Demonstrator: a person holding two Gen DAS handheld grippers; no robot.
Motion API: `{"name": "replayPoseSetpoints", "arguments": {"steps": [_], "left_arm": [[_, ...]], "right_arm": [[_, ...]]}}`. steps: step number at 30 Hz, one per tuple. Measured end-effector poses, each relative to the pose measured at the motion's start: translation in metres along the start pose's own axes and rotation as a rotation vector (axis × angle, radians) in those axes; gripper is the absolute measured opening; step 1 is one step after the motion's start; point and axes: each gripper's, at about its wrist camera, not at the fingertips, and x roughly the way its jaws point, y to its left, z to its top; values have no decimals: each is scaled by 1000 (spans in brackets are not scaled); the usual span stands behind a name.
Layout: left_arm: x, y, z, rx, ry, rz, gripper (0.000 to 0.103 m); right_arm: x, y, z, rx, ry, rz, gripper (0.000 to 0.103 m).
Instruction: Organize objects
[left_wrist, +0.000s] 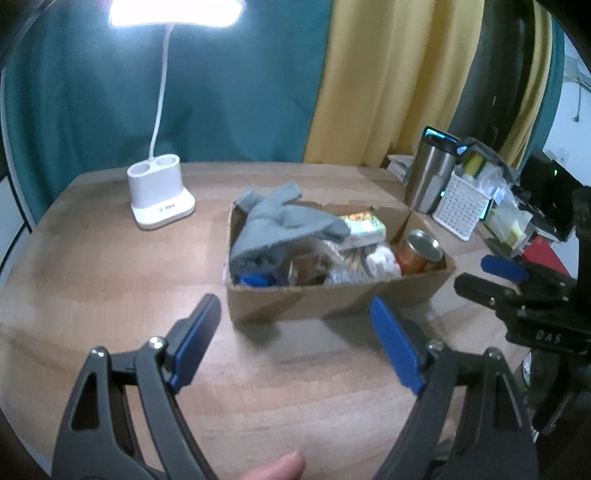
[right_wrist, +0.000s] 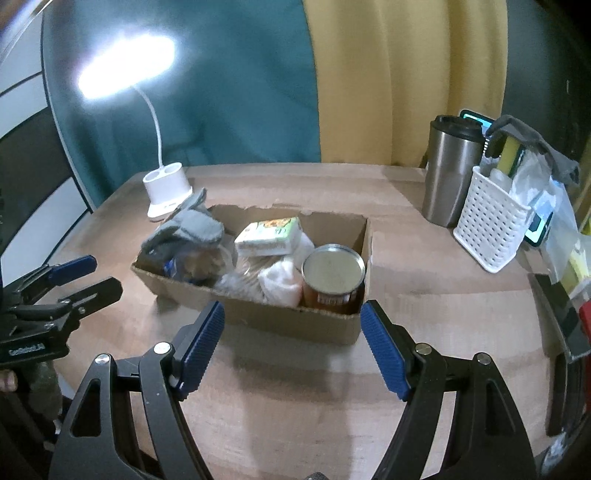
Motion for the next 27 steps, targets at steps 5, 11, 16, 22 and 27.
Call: {"name": "replayPoseSetpoints", "arguments": {"steps": [5, 11, 16, 22, 27], "left_arm": [[-8, -3, -11, -8, 12, 2, 85], [-27, -9, -23, 6, -12, 6, 85], [-38, -12, -28, 18, -21, -1, 85], [-46, -11, -30, 25, -34, -1, 85], [-49, -11, -29, 34, -42, -6, 85]], "right_arm": [[-8, 6, -16, -8, 0, 3, 79], [-22, 12, -29, -15, -15, 2, 79], [-31, 18, -36, -17, -24, 1, 79], [-40, 22, -39, -16, -39, -1, 79], [-42, 21, -41, -13, -38, -4, 79]]}}
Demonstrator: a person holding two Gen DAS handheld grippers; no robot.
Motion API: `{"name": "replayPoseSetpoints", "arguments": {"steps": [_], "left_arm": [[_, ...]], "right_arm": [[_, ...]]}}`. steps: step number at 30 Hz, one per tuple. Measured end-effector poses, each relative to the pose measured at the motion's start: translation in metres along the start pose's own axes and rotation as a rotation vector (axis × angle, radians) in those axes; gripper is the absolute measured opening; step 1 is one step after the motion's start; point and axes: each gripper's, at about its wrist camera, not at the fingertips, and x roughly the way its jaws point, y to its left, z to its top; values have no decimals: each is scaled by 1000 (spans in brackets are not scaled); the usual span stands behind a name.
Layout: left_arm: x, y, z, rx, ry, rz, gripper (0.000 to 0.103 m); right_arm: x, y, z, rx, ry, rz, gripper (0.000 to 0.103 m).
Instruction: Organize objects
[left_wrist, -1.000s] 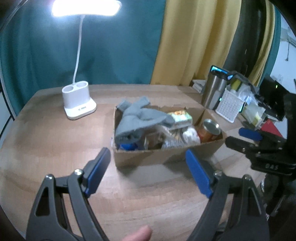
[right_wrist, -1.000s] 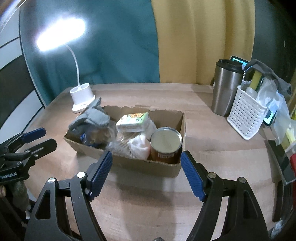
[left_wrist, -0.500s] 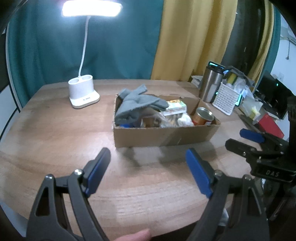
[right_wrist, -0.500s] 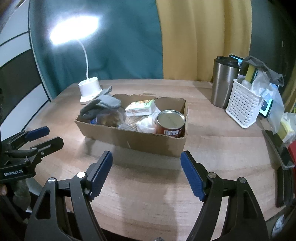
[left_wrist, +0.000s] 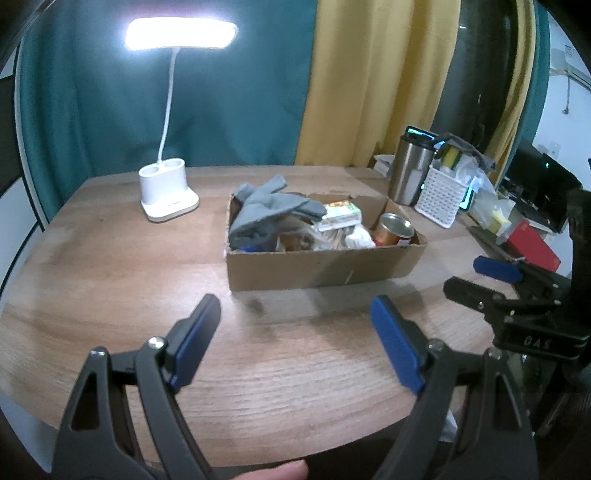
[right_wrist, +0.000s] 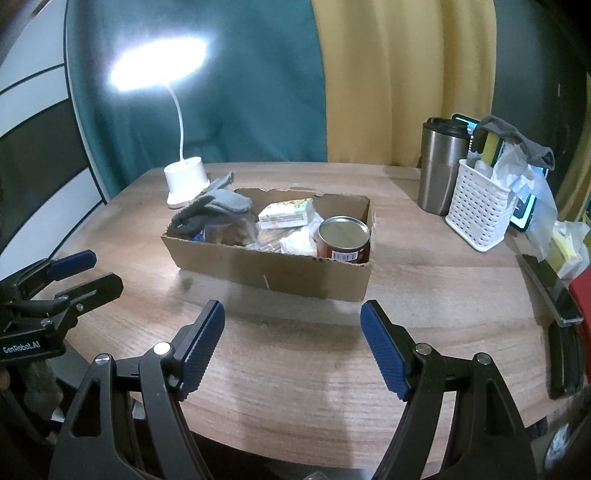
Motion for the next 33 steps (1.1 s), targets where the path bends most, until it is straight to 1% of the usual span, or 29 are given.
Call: {"name": "replayPoseSetpoints", "arguments": {"steps": [5, 10, 33], "left_arm": [[1, -1, 2, 0, 6, -11, 85], [4, 0, 1, 1, 16, -4, 85], [2, 1, 2, 6, 10, -12, 85]], "right_arm": [[1, 1, 0, -9, 5, -4, 79], [-2, 1, 1, -9, -4, -6, 79], [-1, 1, -1, -6, -1, -11, 79]]}}
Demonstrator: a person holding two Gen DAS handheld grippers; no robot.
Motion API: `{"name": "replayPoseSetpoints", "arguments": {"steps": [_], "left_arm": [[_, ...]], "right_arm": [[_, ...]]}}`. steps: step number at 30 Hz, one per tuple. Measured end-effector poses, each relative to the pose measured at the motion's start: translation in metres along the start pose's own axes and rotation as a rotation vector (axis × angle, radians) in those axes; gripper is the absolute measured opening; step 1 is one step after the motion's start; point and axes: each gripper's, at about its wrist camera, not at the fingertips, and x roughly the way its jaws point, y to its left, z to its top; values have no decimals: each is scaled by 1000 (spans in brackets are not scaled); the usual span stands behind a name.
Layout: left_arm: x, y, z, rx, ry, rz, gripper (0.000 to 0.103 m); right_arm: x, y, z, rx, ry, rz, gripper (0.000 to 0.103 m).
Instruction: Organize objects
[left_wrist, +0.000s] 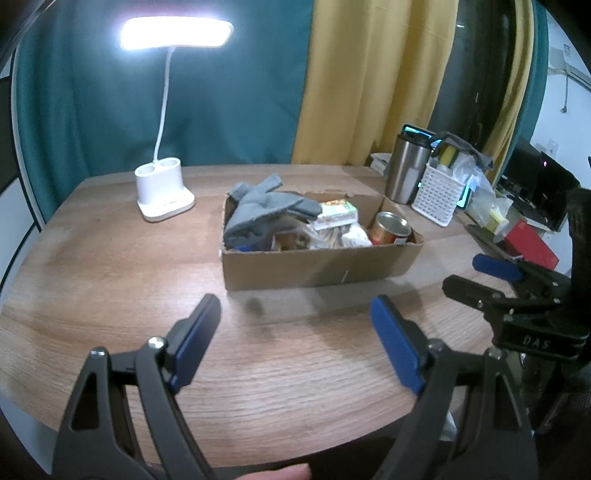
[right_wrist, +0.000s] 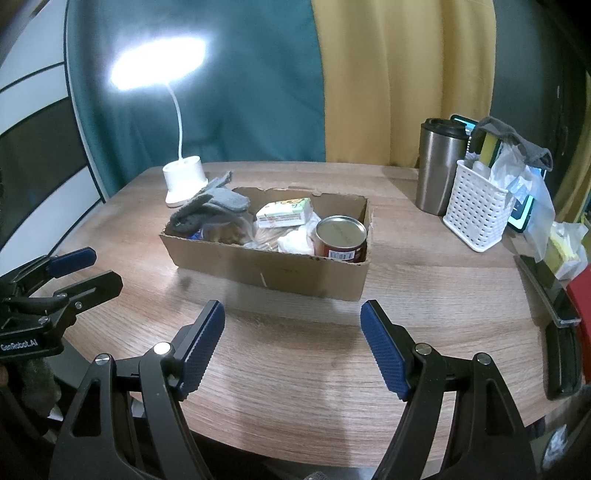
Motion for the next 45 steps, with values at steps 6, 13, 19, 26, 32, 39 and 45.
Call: {"name": "replayPoseSetpoints", "arguments": {"steps": [6, 13, 19, 26, 32, 39, 45], "left_arm": [[0, 1, 0, -4, -2, 1, 85], [0, 1, -1, -6, -1, 1, 85], [0, 1, -1, -6, -1, 1, 85], [1, 1, -1, -6, -1, 1, 85], [0, 1, -1, -6, -1, 1, 85], [0, 2, 0, -6, -1, 0, 85], [-4, 1, 2, -4, -10, -2, 85]], "right_arm": [[0, -1, 0, 1, 0, 0, 79], [0, 0, 0, 4, -2, -2, 79], [0, 1, 1, 3, -6, -3, 79], [0, 1, 1, 5, -6, -4, 79], [0, 0, 1, 4, -5, -4, 79], [-1, 0, 2, 5, -10, -5, 79], [0, -4, 3, 13, -10, -9, 79]]}}
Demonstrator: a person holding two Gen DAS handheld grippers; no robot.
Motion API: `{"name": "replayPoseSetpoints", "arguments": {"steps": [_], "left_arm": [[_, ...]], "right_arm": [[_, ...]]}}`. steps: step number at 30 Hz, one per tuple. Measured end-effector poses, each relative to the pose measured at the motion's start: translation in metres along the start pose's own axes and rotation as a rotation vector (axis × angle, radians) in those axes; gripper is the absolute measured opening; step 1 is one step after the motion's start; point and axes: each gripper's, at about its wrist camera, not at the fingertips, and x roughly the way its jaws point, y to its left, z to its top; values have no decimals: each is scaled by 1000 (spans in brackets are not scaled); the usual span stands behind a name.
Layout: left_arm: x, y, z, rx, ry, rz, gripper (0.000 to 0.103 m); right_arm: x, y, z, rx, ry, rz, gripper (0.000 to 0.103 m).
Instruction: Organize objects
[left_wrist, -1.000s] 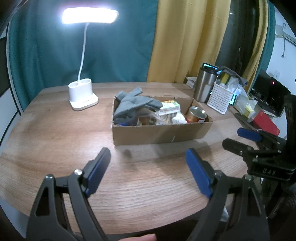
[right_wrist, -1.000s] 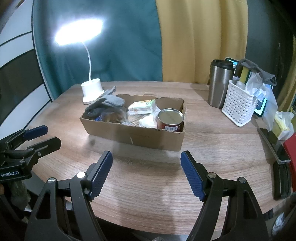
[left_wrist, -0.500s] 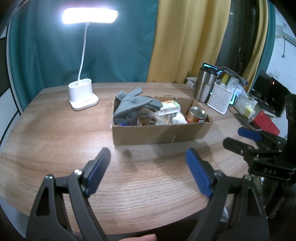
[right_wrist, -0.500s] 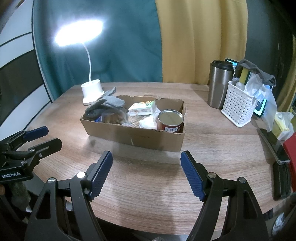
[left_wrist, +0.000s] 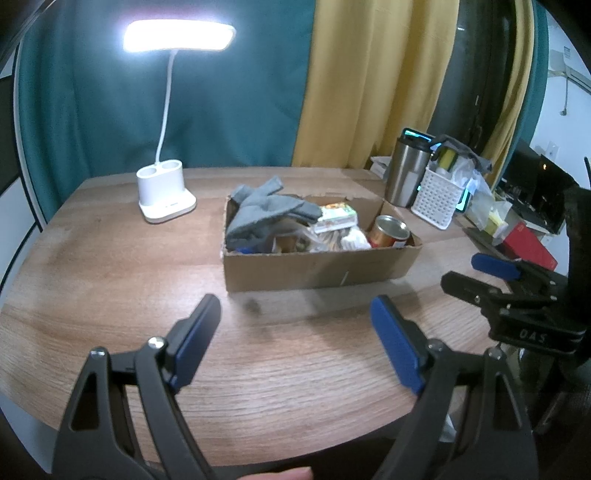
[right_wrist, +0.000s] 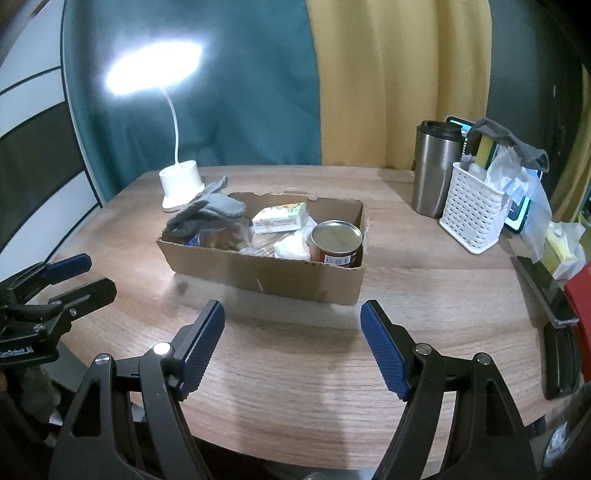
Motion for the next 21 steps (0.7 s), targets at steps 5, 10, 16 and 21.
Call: {"name": "replayPoseSetpoints", "arguments": {"steps": [5, 10, 16, 21], "left_arm": [[0, 0, 0, 1, -1, 0, 85], [1, 0, 0, -2, 0, 0, 85], [4, -1, 1, -3, 8, -2, 85], [8, -2, 2, -4, 13, -2, 85]], "right_arm": [[1, -1, 0, -2, 0, 2, 79], [0, 0, 0, -2, 0, 1, 79], [2, -2, 1, -7, 5, 4, 79], [4, -2, 1, -5, 9, 7, 79]]}}
